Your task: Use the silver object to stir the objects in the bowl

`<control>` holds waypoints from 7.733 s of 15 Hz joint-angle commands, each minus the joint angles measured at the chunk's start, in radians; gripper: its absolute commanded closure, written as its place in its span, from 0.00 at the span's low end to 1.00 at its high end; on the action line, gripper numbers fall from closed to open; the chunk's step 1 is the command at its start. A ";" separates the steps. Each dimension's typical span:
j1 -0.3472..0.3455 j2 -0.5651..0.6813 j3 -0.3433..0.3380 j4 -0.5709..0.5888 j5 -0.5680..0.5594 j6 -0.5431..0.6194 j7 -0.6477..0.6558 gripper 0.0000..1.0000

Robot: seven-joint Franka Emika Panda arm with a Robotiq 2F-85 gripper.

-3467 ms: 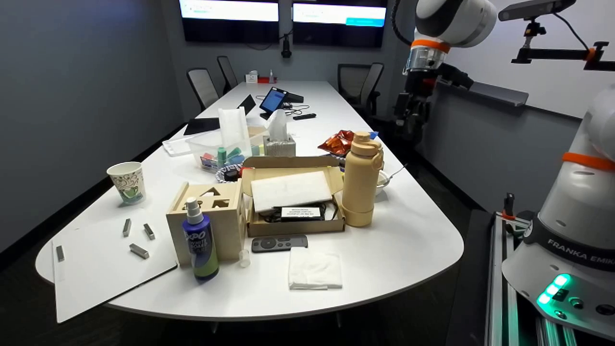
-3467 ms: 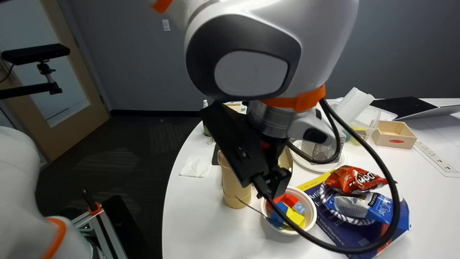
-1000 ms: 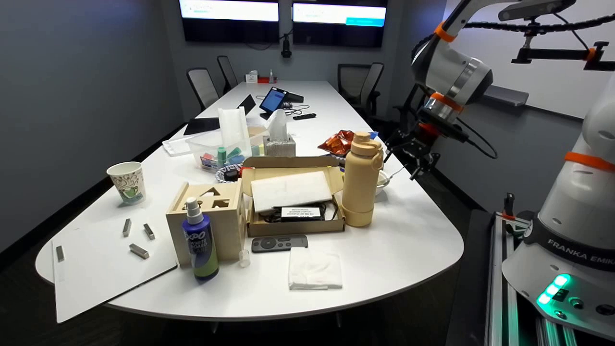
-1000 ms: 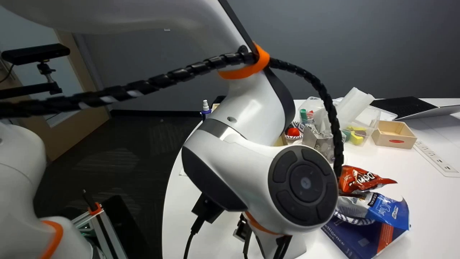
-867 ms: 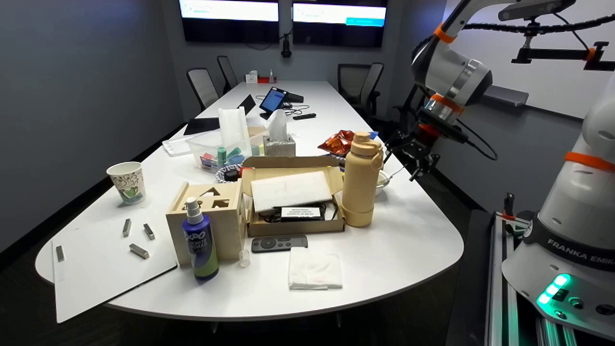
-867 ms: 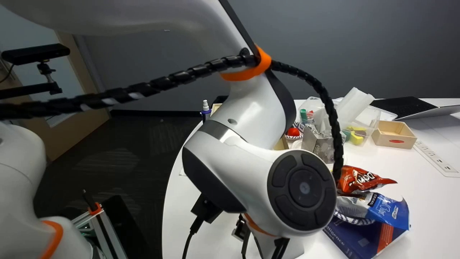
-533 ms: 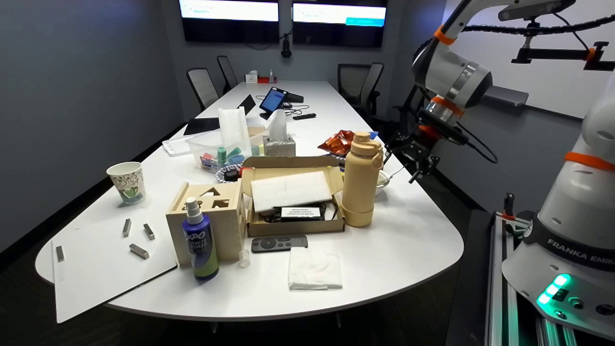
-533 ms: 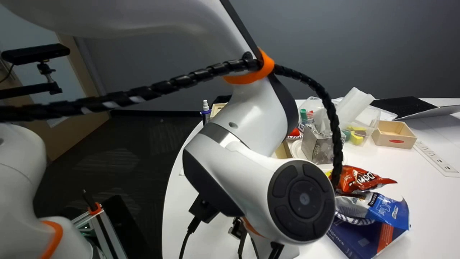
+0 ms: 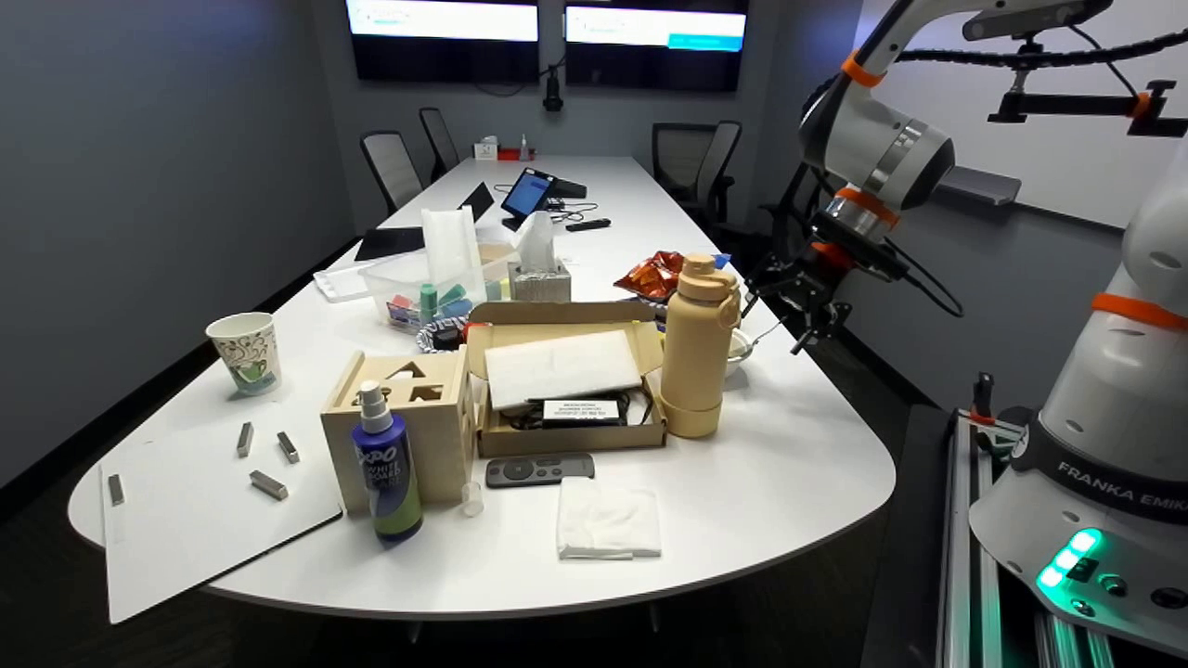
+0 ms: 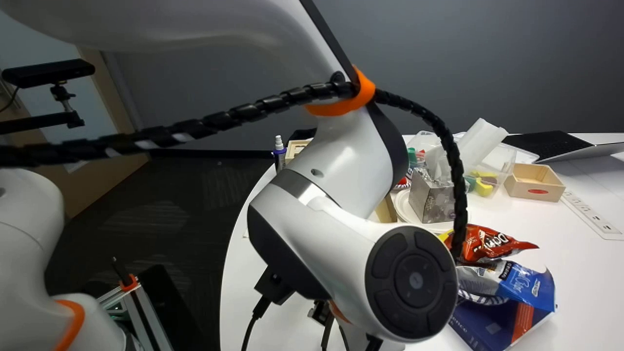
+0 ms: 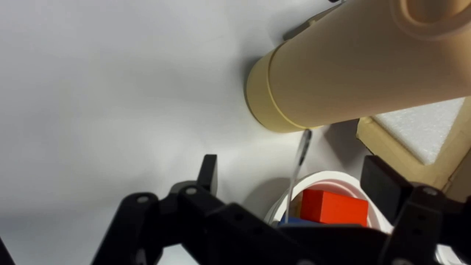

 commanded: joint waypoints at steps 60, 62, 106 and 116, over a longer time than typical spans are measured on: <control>-0.028 -0.124 0.032 -0.010 -0.513 -0.078 0.179 0.99; -0.025 -0.152 0.031 -0.014 -0.516 -0.087 0.175 0.99; 0.011 -0.159 0.019 0.009 -0.468 -0.265 0.076 0.99; -0.046 -0.153 0.041 0.002 -0.662 -0.226 0.223 0.99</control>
